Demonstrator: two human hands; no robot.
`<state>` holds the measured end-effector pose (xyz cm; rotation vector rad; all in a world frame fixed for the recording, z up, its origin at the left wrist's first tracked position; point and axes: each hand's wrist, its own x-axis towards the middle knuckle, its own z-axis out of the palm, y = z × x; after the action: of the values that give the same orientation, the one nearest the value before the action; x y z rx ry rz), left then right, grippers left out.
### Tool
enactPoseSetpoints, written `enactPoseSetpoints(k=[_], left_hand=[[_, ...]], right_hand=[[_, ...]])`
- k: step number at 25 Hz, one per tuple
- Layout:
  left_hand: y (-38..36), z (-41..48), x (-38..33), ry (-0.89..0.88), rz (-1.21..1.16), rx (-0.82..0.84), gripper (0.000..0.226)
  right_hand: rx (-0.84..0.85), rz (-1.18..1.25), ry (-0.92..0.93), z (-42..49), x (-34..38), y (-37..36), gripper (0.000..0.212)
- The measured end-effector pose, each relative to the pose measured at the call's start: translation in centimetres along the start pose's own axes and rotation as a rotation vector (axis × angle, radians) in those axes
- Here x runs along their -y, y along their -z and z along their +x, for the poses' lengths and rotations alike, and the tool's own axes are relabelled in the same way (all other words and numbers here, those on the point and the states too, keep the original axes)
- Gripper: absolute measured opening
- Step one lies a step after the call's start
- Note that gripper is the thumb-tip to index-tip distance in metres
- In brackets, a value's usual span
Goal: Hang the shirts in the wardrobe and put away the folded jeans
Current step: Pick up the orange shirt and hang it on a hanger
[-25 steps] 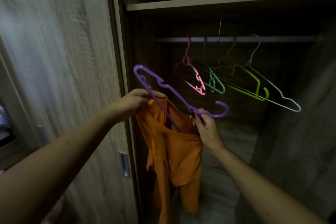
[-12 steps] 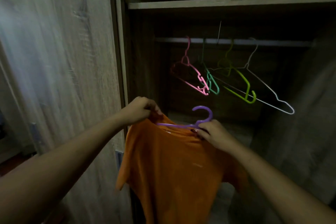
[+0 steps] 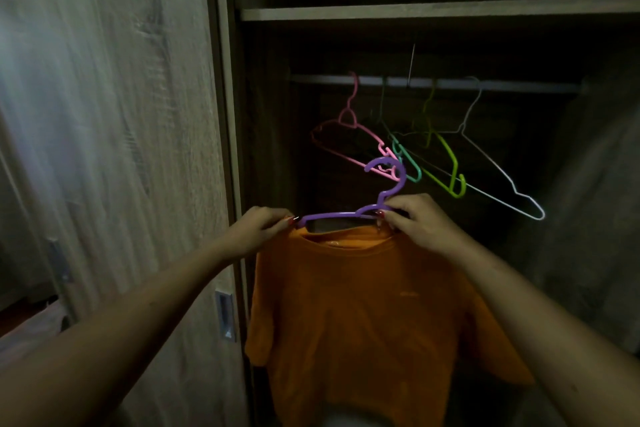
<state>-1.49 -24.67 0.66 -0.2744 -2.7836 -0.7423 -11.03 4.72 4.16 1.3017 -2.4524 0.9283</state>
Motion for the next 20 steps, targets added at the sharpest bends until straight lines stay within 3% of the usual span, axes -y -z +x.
enactPoseSetpoints(k=[4,10,14,17,20], left_hand=[[-1.8,0.5,-1.9,-0.013,-0.01,-0.021,0.027],[-0.6,0.5,-1.2,-0.049,0.001,-0.122,0.033],[0.7,0.0,0.7,-0.091,0.141,-0.067,0.023],[-0.4,-0.4,-0.2,-0.161,0.121,-0.082,0.038],[-2.0,-0.1,-1.2,-0.19,0.109,-0.096,0.036]], right_hand=[[0.14,-0.085,0.006,-0.3,0.3,-1.5,0.022],[-0.094,-0.021,-0.09,-1.3,-0.7,0.0,0.023],[-0.072,-0.037,-0.103,-1.9,-0.9,0.3,0.02],[0.003,-0.058,-0.044,-1.7,-0.6,-0.6,0.021],[0.045,-0.052,0.004,-1.4,-0.1,-1.7,0.016]])
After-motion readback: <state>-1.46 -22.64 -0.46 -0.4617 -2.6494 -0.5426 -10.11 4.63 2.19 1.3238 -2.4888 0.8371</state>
